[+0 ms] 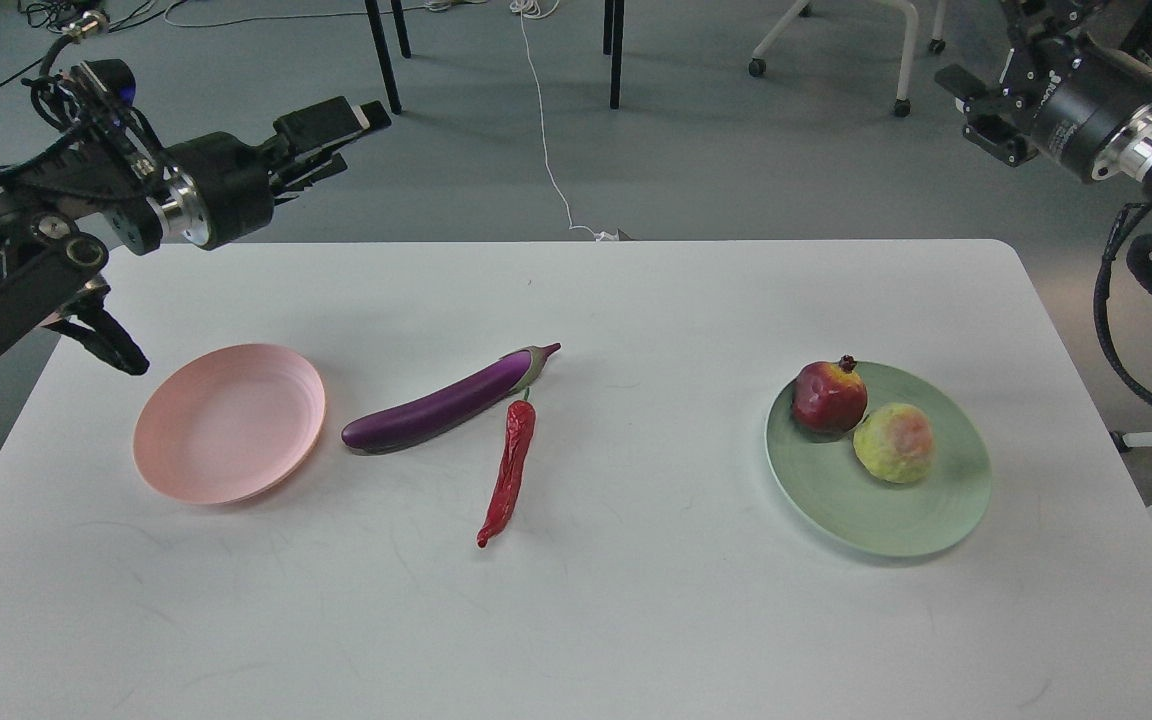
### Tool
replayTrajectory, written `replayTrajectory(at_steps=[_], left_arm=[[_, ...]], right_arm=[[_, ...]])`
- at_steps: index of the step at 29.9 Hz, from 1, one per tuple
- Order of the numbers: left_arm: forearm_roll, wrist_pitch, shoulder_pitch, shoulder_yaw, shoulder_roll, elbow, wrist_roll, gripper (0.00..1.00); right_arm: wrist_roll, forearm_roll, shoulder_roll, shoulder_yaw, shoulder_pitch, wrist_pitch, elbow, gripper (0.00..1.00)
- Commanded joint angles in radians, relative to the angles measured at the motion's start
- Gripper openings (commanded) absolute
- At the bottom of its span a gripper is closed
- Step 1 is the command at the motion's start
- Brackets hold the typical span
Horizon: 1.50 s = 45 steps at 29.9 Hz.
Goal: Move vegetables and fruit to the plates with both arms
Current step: 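Reach the left hand to the purple eggplant and grasp it, then lift the eggplant and lay it on the pink plate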
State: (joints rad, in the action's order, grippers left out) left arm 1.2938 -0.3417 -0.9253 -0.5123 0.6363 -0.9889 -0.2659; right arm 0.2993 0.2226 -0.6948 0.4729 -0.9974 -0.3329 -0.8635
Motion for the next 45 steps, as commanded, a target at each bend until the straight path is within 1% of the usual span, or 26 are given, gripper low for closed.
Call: replayTrajectory(at_steps=[1, 3, 6, 9, 10, 14, 17, 20, 25, 32, 35, 37, 39, 42, 45], left_arm=[[0.304, 0.059, 0.025, 0.084, -0.014, -0.017, 0.001, 0.95], [0.395, 0.105, 0.025, 0.150, -0.024, -0.017, 0.001, 0.93], [0.458, 0.170, 0.017, 0.248, -0.061, -0.019, -0.001, 0.88], [0.501, 0.231, 0.014, 0.317, -0.093, -0.019, -0.001, 0.84], [0.516, 0.239, 0.016, 0.331, -0.099, -0.019, -0.001, 0.84], [0.626, 0.247, 0.022, 0.383, -0.129, -0.005, 0.004, 0.77], [0.708, 0.270, 0.028, 0.416, -0.147, 0.006, 0.004, 0.67], [0.716, 0.277, 0.043, 0.437, -0.155, 0.036, -0.003, 0.55], [0.714, 0.305, 0.069, 0.446, -0.181, 0.076, -0.006, 0.46], [0.708, 0.323, 0.095, 0.445, -0.182, 0.076, -0.006, 0.27], [0.706, 0.323, 0.089, 0.442, -0.181, 0.066, -0.006, 0.22], [0.705, 0.325, 0.085, 0.428, -0.166, 0.038, -0.006, 0.18], [0.685, 0.325, 0.075, 0.414, -0.120, -0.025, -0.006, 0.18], [0.602, 0.317, 0.046, 0.382, 0.014, -0.140, -0.001, 0.18], [0.539, 0.314, 0.036, 0.380, 0.129, -0.206, -0.001, 0.18]], right_arm=[[-0.002, -0.196, -0.003, 0.035, 0.075, -0.015, 0.003, 0.98], [0.000, -0.262, -0.005, 0.036, 0.121, -0.052, 0.001, 0.98], [0.007, -0.318, -0.005, 0.056, 0.193, -0.106, -0.005, 0.98], [0.023, -0.345, 0.006, 0.110, 0.275, -0.132, -0.008, 0.98], [0.027, -0.345, 0.009, 0.128, 0.295, -0.135, -0.006, 0.98], [0.032, -0.348, 0.057, 0.180, 0.368, -0.136, -0.009, 0.99], [0.032, -0.348, 0.080, 0.216, 0.407, -0.136, -0.012, 0.99], [0.032, -0.348, 0.080, 0.227, 0.416, -0.136, -0.014, 0.99], [0.032, -0.348, 0.080, 0.228, 0.416, -0.135, -0.014, 0.99], [0.032, -0.348, 0.080, 0.228, 0.416, -0.132, -0.014, 0.99], [0.032, -0.348, 0.080, 0.228, 0.414, -0.133, -0.014, 0.99], [0.032, -0.347, 0.080, 0.228, 0.414, -0.133, -0.012, 0.99], [0.032, -0.347, 0.080, 0.233, 0.413, -0.133, -0.012, 0.99], [0.032, -0.347, 0.077, 0.254, 0.413, -0.133, -0.012, 0.99], [0.032, -0.345, 0.077, 0.257, 0.414, -0.133, -0.011, 0.99]])
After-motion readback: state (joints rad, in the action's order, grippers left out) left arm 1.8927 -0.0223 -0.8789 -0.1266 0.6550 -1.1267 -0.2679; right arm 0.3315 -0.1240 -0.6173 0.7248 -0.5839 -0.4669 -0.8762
